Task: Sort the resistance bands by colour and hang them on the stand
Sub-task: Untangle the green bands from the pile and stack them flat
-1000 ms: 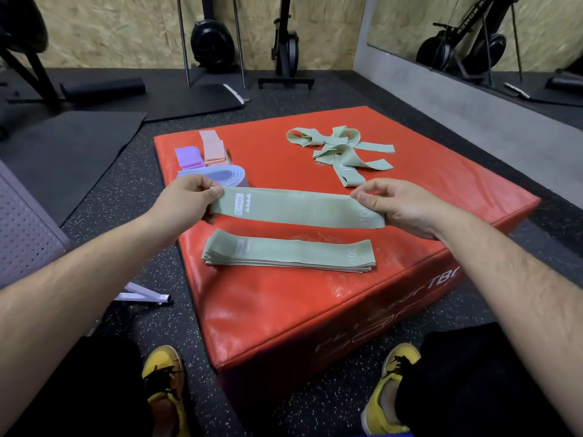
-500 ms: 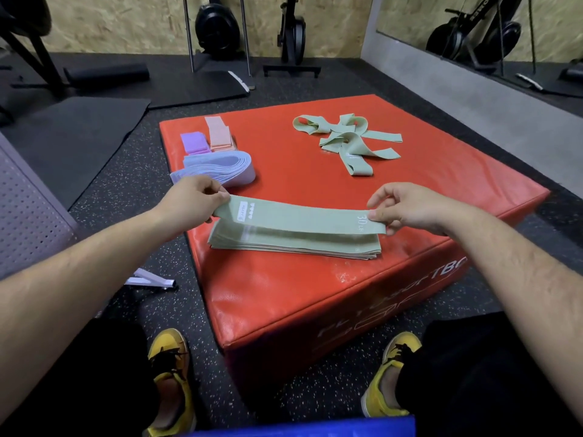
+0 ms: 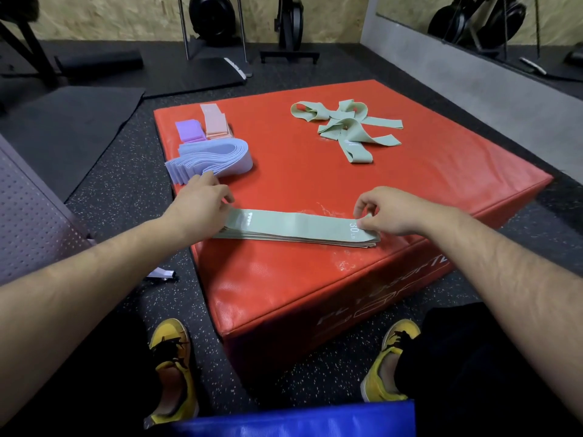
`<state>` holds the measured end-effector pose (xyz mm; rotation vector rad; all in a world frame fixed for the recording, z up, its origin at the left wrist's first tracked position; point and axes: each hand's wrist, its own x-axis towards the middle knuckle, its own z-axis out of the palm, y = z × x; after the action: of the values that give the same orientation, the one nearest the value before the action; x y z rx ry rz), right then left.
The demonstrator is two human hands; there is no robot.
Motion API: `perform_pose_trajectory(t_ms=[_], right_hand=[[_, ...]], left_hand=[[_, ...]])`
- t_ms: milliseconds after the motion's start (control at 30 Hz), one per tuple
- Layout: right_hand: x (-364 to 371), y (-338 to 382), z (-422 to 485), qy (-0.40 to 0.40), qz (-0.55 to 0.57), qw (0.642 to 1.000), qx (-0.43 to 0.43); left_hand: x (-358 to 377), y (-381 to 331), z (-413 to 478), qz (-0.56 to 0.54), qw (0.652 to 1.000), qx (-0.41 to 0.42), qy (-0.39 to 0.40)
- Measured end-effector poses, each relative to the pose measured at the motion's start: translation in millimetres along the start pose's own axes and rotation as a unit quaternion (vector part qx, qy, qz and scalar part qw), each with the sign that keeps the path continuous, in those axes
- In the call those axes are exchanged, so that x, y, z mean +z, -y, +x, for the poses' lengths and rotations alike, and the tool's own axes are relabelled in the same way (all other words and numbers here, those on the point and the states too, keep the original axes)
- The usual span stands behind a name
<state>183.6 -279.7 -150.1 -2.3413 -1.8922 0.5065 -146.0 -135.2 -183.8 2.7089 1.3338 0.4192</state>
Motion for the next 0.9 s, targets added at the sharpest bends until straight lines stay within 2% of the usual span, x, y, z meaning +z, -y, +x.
perform_pose_trajectory(t_ms=[100, 167, 267, 333, 467, 733, 900], right_hand=[[4.1, 8.4, -0.1, -0.029, -0.089, 0.995, -0.027], [9.9, 21.0, -0.5, -0.037, -0.109, 0.991, -0.071], [21.5, 40.1, 0.4, 0.009, -0.075, 0.989, -0.127], [28.9, 47.1, 4.4, 0.025, -0.085, 0.986, -0.140], [33.4, 47.0, 14.8, 0.026, -0.073, 0.987, -0.144], [32.8, 43.7, 18.0, 0.026, -0.057, 0.985, -0.158], [22.9, 44.4, 18.0, -0.031, -0.006, 0.988, -0.152]], left_hand=[[-3.3, -18.3, -2.1, 0.071, 0.996, 0.058, -0.022], [-6.5, -33.9, -1.1, 0.047, 0.993, 0.111, 0.008], [-0.1, -52.1, 4.7, -0.011, 0.978, 0.182, 0.097], [4.0, -61.5, 8.4, -0.013, 0.970, 0.188, 0.151], [14.6, -68.9, 20.7, -0.025, 0.966, 0.181, 0.181], [21.0, -67.0, 29.1, -0.035, 0.963, 0.207, 0.171], [17.5, -75.0, 36.6, -0.034, 0.973, 0.183, 0.134]])
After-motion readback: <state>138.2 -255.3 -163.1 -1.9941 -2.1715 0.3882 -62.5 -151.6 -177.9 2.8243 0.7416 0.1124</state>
